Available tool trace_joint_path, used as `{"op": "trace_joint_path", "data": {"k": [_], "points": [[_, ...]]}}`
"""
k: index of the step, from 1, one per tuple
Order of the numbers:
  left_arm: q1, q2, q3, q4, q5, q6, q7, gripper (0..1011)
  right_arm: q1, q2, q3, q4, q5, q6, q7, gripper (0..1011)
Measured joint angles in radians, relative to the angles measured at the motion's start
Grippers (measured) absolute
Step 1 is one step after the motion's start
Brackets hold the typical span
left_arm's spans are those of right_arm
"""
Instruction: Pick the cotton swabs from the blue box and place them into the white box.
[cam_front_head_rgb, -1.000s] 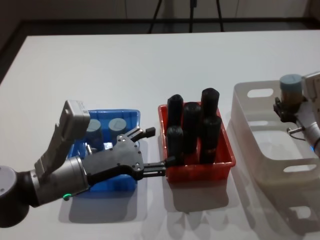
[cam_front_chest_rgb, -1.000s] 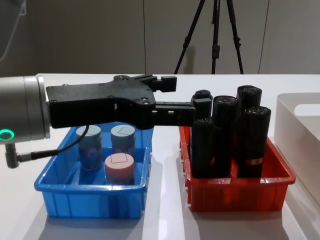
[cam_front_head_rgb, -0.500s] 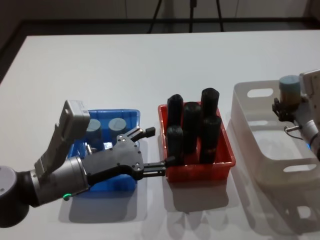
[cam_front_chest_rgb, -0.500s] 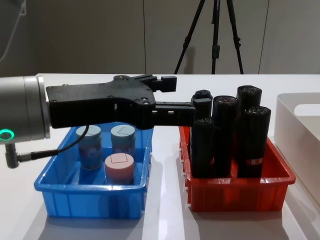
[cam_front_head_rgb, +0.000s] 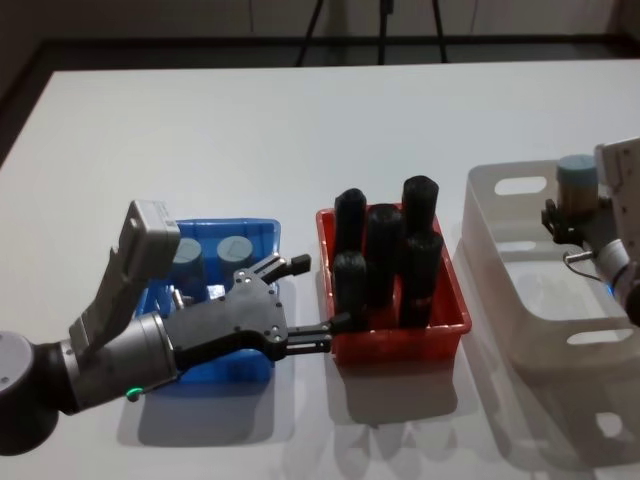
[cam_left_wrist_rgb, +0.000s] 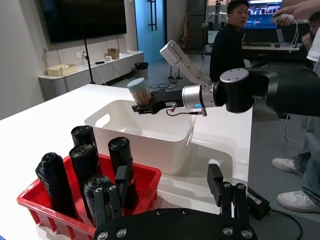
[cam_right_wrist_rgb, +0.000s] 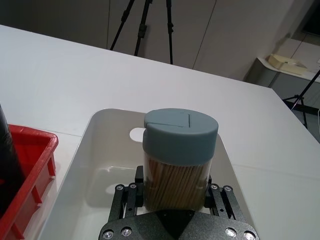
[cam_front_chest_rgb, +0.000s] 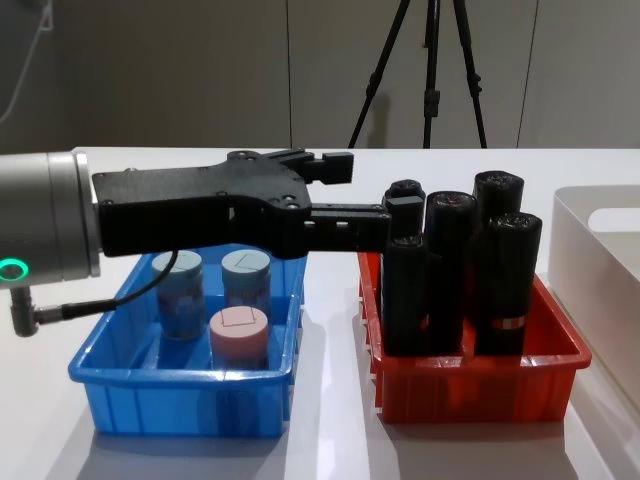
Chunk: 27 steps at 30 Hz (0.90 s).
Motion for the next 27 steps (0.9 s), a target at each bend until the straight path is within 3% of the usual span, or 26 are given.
{"op": "trace_joint_path", "data": {"k": [27], "points": [[0.000, 0.000, 0.000, 0.000, 0.000, 0.000, 0.000, 1001, 0.040, -0.029, 0.027, 0.074, 0.001, 0.035, -0.026, 628]]}}
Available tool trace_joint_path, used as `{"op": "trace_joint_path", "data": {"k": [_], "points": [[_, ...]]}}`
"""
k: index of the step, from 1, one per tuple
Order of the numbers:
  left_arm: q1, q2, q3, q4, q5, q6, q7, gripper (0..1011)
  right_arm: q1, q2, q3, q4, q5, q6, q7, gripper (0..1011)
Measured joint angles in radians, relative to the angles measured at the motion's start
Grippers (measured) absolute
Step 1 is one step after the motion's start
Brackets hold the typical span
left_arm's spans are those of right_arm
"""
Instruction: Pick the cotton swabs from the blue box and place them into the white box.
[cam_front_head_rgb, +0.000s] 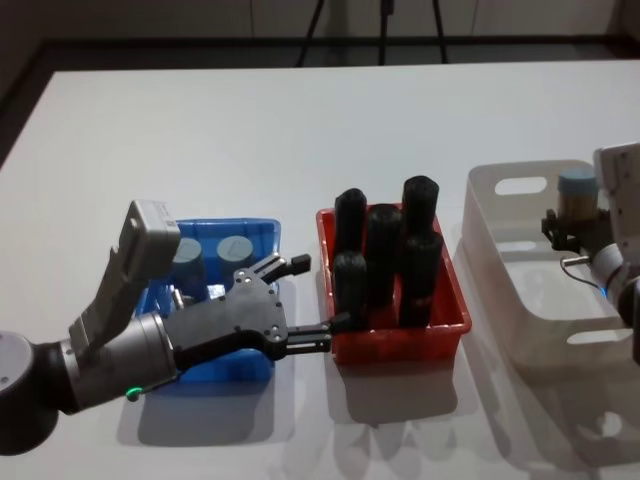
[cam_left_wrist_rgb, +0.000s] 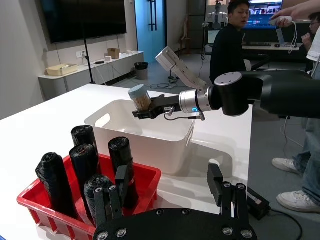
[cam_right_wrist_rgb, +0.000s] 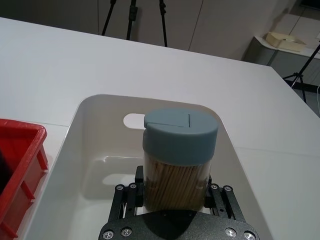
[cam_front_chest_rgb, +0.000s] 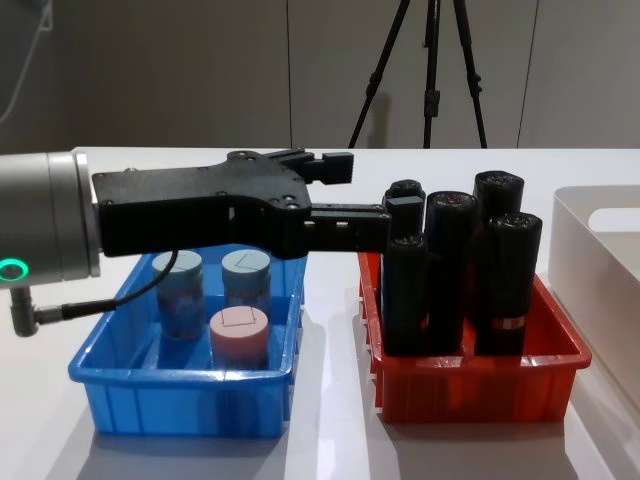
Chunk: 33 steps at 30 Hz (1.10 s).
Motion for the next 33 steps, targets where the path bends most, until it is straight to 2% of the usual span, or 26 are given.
{"op": "trace_joint_path", "data": {"k": [13, 33], "points": [[0.000, 0.000, 0.000, 0.000, 0.000, 0.000, 0.000, 1001, 0.011, -0.012, 0.018, 0.029, 0.007, 0.020, -0.007, 629], [0.000, 0.000, 0.000, 0.000, 0.000, 0.000, 0.000, 1002, 0.029, -0.019, 0.019, 0.074, -0.004, 0.029, -0.014, 629]]}}
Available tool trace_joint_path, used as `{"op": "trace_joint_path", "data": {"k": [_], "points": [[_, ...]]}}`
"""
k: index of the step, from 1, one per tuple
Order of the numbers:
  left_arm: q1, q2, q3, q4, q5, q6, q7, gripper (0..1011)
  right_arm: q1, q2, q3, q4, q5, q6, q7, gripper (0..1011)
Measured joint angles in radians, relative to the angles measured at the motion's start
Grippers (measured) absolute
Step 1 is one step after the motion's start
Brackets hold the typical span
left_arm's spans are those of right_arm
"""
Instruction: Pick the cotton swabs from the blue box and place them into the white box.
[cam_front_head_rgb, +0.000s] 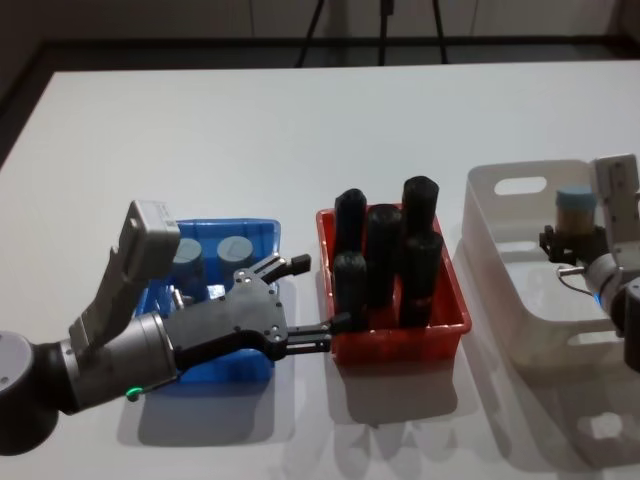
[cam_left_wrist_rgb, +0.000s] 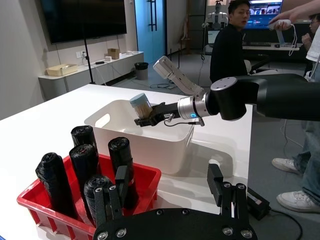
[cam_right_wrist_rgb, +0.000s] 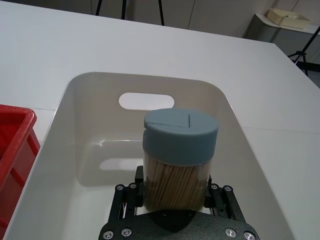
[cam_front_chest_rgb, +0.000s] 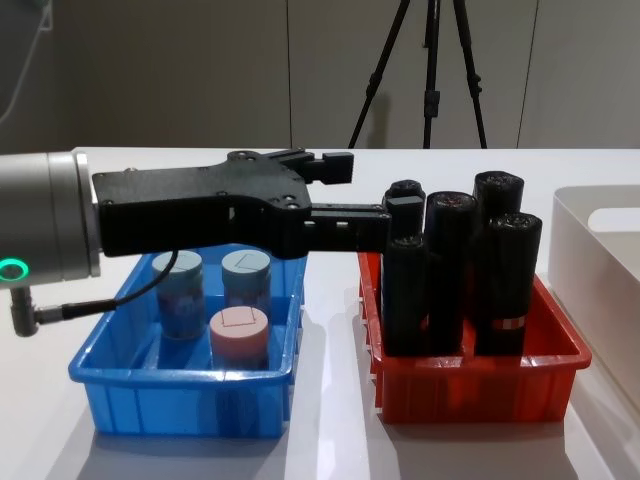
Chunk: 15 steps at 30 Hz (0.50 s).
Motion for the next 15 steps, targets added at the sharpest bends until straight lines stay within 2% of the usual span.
{"op": "trace_joint_path", "data": {"k": [15], "points": [[0.000, 0.000, 0.000, 0.000, 0.000, 0.000, 0.000, 1001, 0.016, -0.008, 0.007, 0.028, -0.001, 0.016, -0.010, 629]]}}
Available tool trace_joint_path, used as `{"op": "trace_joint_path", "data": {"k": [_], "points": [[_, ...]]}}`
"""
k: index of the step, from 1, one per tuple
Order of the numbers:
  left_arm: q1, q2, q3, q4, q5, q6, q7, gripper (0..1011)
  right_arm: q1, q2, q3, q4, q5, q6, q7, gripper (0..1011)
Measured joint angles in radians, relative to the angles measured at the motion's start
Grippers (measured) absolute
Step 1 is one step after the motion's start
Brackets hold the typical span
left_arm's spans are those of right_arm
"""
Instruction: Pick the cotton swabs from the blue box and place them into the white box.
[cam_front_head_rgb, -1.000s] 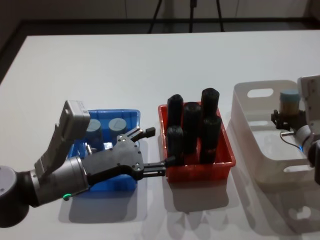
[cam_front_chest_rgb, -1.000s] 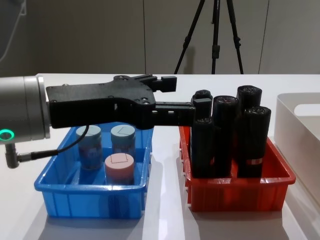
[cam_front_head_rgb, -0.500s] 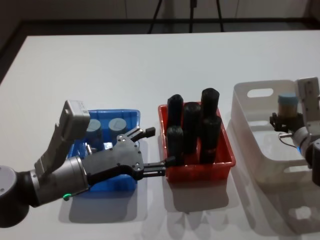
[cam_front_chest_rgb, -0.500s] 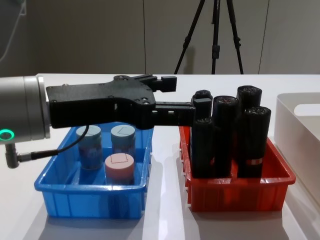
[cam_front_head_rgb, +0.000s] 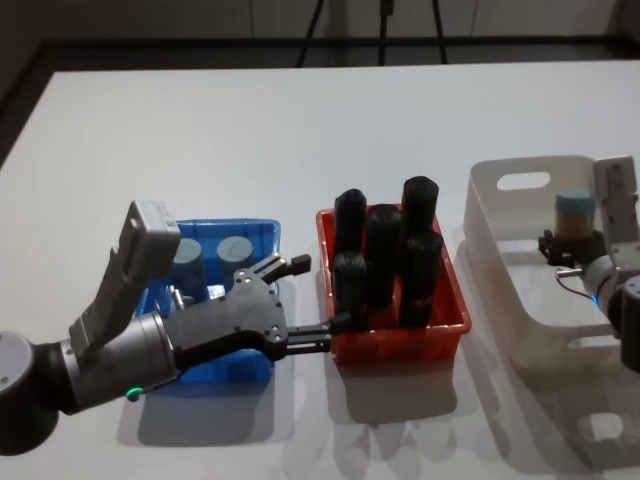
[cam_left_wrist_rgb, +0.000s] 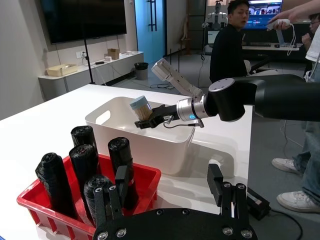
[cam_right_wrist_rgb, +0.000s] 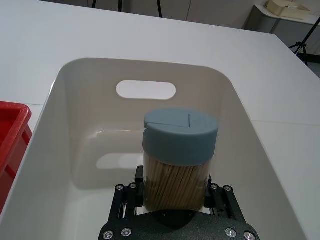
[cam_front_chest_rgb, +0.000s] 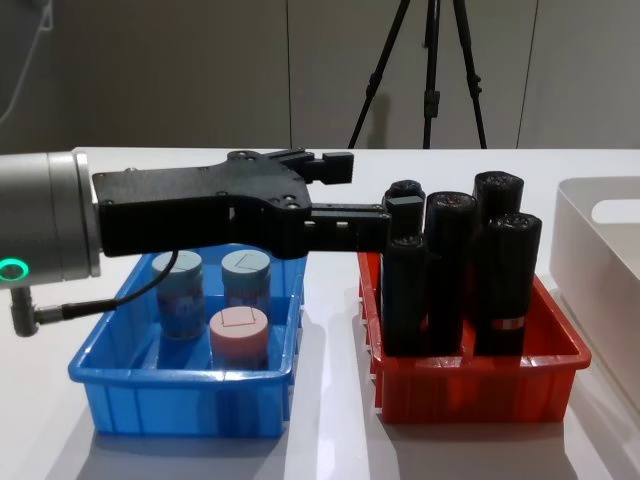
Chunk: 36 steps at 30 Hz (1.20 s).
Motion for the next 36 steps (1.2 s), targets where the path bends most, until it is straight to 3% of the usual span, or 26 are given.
{"op": "trace_joint_path", "data": {"k": [8, 20, 36], "points": [[0.000, 0.000, 0.000, 0.000, 0.000, 0.000, 0.000, 1002, -0.002, 0.001, -0.001, -0.002, 0.000, -0.001, 0.001, 661], [0.000, 0.000, 0.000, 0.000, 0.000, 0.000, 0.000, 1001, -0.003, 0.001, -0.001, -0.004, 0.000, -0.004, 0.002, 998], [0.000, 0.000, 0.000, 0.000, 0.000, 0.000, 0.000, 1001, -0.007, 0.003, -0.002, -0.017, 0.004, -0.026, 0.017, 1001]]}}
